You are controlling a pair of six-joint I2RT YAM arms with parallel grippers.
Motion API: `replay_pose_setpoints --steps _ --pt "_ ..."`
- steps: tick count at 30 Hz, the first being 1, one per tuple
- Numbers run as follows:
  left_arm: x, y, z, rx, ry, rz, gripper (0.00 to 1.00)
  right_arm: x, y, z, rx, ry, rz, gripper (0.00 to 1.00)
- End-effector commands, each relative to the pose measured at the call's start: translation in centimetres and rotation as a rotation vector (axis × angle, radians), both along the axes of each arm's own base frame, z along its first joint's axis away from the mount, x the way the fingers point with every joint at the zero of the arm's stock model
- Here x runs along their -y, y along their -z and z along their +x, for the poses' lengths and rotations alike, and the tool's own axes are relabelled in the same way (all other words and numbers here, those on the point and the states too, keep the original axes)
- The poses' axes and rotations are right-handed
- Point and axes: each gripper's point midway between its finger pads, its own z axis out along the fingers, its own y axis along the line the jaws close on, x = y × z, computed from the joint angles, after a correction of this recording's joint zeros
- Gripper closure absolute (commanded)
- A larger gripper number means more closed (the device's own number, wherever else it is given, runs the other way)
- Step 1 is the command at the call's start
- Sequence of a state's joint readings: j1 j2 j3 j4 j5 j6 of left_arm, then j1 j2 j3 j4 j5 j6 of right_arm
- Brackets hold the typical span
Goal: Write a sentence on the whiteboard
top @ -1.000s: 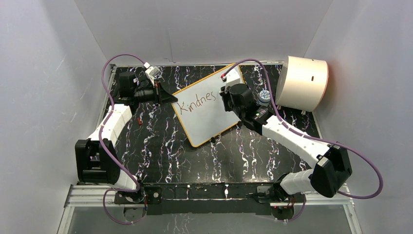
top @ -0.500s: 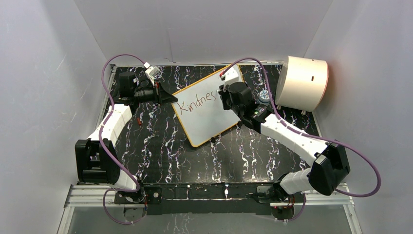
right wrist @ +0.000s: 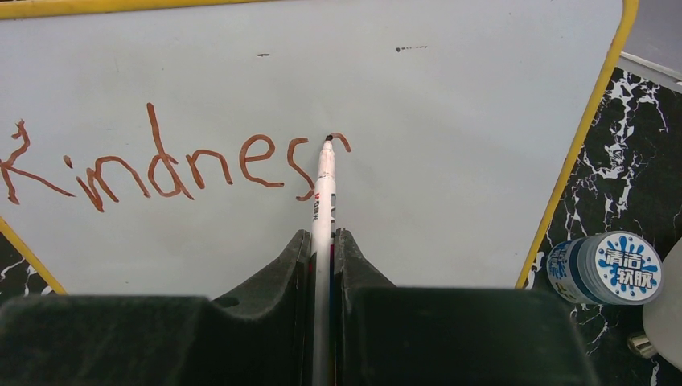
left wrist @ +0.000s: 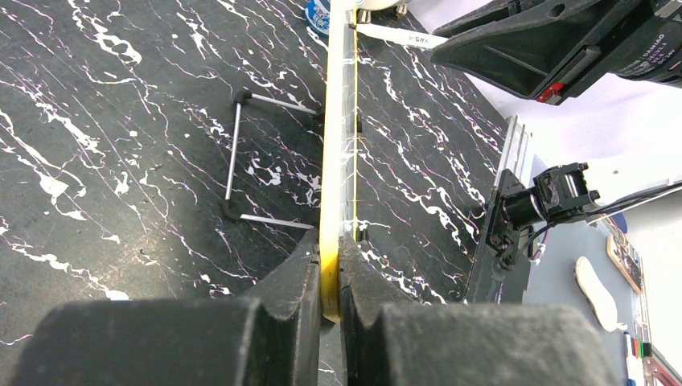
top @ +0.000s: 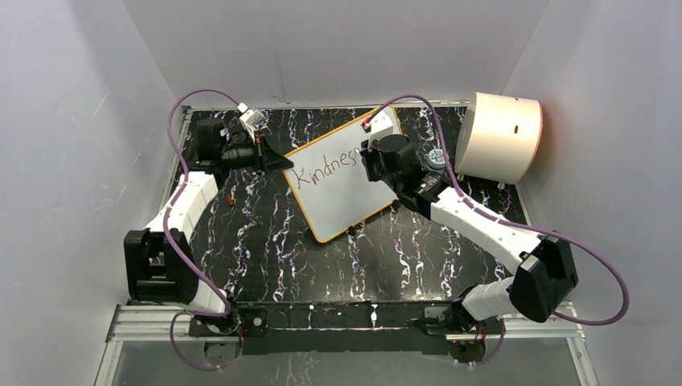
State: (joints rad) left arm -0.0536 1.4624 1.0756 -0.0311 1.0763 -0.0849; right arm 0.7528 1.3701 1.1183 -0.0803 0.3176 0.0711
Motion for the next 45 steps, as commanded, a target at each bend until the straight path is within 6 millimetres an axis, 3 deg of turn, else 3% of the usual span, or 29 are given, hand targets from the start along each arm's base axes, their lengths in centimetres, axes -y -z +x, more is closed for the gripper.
replay_pose_setpoints --steps 1,18,25,39,45 --pt "0.9 3.6 -2.3 -0.113 0.054 0.046 1.00 0.0 -1.1 -0.2 0.012 -0.016 0.007 1.00" --pt "0.9 3.7 -2.2 -0.116 0.053 0.047 1.00 2.4 0.8 -0.4 -0.021 0.075 -0.068 1.00" --pt "0.9 3.8 -2.2 -0.118 0.052 0.048 1.00 2.0 1.2 -1.1 -0.047 0.037 -0.056 1.00" --pt "0.9 3.8 -2.2 -0.119 0.052 0.048 1.00 0.0 -0.1 -1.2 -0.032 -0.030 0.029 1.00" --pt "0.9 3.9 -2.1 -0.120 0.050 0.050 1.00 0.7 -1.2 -1.4 -0.004 -0.012 0.046 1.00"
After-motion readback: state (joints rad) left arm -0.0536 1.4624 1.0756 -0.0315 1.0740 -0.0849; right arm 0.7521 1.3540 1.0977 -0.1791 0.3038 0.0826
